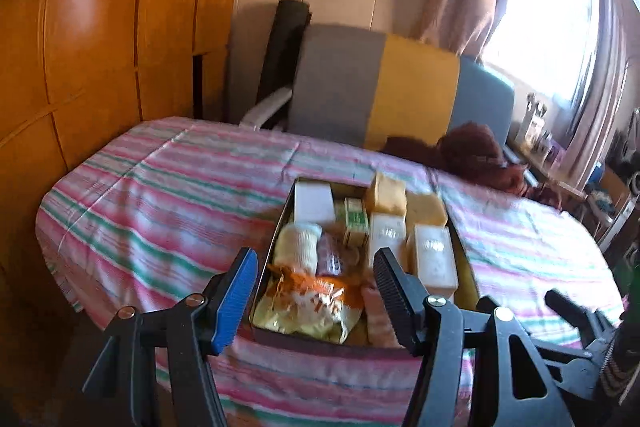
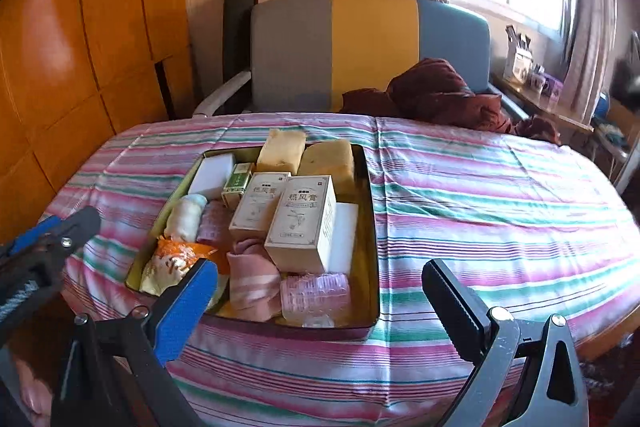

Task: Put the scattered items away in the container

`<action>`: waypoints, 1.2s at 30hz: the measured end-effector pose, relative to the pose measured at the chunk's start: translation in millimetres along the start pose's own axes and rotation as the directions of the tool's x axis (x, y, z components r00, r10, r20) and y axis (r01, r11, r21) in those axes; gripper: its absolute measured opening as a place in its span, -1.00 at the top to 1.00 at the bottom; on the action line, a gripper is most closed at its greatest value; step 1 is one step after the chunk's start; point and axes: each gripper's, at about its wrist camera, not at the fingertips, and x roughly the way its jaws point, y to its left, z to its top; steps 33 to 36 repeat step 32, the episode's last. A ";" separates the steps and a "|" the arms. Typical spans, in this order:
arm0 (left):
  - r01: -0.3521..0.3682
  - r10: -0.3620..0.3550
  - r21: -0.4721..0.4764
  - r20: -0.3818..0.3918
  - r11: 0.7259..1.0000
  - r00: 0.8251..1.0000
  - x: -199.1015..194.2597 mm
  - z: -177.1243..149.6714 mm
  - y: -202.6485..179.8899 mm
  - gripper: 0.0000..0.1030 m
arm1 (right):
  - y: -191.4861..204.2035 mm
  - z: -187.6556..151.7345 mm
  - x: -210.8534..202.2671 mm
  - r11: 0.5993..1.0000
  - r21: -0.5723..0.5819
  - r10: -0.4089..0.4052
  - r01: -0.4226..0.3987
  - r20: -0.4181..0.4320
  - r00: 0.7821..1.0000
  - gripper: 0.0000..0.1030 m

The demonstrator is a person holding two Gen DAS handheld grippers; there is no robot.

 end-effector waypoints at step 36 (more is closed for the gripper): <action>-0.149 0.143 0.091 0.069 0.985 0.987 -14.3 -5.8 -25.7 -0.16 | 8.0 -9.7 -10.2 1.000 -0.009 0.007 -0.007 0.063 0.998 -1.00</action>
